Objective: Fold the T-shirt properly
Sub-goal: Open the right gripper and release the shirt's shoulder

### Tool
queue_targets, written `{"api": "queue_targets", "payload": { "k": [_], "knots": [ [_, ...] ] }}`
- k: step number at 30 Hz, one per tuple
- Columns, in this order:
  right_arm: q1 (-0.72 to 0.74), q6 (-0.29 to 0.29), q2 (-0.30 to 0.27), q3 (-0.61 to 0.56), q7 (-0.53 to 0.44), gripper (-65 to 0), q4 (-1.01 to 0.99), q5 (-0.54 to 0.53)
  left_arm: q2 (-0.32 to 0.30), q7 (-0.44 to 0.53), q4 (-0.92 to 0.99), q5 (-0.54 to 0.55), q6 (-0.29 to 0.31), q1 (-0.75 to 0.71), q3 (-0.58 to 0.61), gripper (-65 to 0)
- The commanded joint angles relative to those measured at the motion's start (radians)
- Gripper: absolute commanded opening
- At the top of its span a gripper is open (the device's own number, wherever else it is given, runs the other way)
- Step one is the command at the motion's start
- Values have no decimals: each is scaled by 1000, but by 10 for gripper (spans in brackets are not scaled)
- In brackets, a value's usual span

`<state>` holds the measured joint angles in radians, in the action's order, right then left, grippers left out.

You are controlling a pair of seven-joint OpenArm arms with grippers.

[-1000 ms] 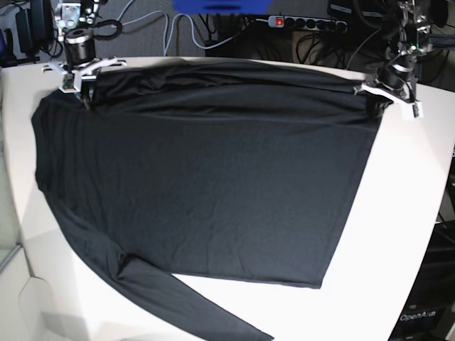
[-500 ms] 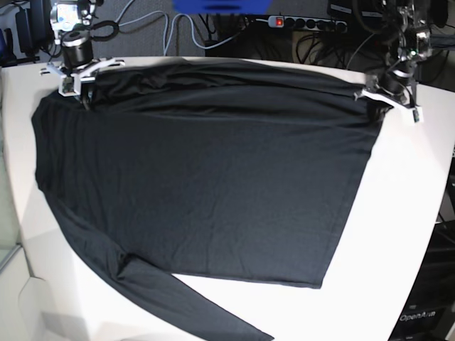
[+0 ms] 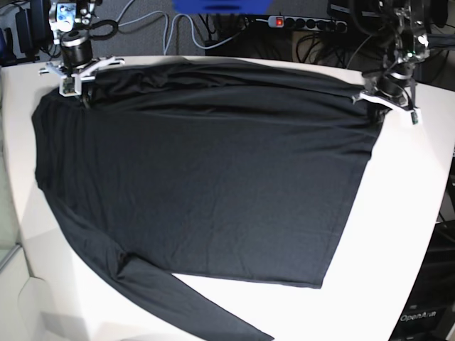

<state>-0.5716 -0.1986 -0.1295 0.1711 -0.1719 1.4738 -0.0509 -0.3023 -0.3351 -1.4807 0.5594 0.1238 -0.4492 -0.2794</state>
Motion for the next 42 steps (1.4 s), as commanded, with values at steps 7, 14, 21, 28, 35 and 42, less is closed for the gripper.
{"api": "queue_targets", "payload": {
  "k": [7,14,21,28,35,42],
  "knots": [
    [-31,11,-5,6,-22,-649,37,13,22,-97,-77,-19,-11,-33,9,-641],
    [-46,11,-5,6,-22,-649,77,13,38,-97,-102,-26,-11,-35,9,-641],
    [-47,11,-2,8,-22,-641,107,13,36,-95,-120,-23,-11,-35,6,-641],
    [-47,14,-2,17,-22,-561,107,13,38,-92,-242,-25,-11,-73,2,-641],
    [-47,11,29,81,-22,-338,109,13,38,-91,-258,-23,-11,-73,2,-640],
    [-77,11,27,83,-22,-324,173,12,36,-91,-288,-23,-11,-86,1,-640]
  ]
}}
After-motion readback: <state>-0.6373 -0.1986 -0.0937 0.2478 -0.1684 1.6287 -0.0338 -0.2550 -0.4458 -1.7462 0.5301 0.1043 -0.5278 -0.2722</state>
